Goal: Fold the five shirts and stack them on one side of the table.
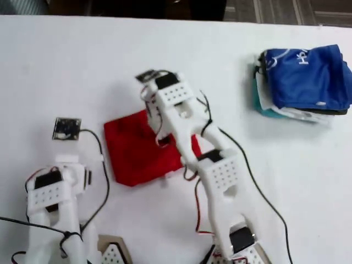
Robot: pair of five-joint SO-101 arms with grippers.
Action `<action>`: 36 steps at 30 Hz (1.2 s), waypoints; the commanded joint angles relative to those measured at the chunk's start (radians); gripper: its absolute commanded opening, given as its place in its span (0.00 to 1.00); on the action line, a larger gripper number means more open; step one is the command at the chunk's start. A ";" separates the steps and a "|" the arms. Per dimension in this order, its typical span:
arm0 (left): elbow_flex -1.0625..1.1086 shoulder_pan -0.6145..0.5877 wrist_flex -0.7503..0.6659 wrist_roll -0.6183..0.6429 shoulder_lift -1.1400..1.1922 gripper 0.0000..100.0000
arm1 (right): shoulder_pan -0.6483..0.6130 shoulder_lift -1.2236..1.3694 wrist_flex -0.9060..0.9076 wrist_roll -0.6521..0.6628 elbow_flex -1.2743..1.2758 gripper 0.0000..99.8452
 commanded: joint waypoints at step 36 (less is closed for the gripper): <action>-0.001 -0.006 -0.017 0.003 -0.015 0.17 | 0.334 -0.570 0.097 0.450 0.020 0.02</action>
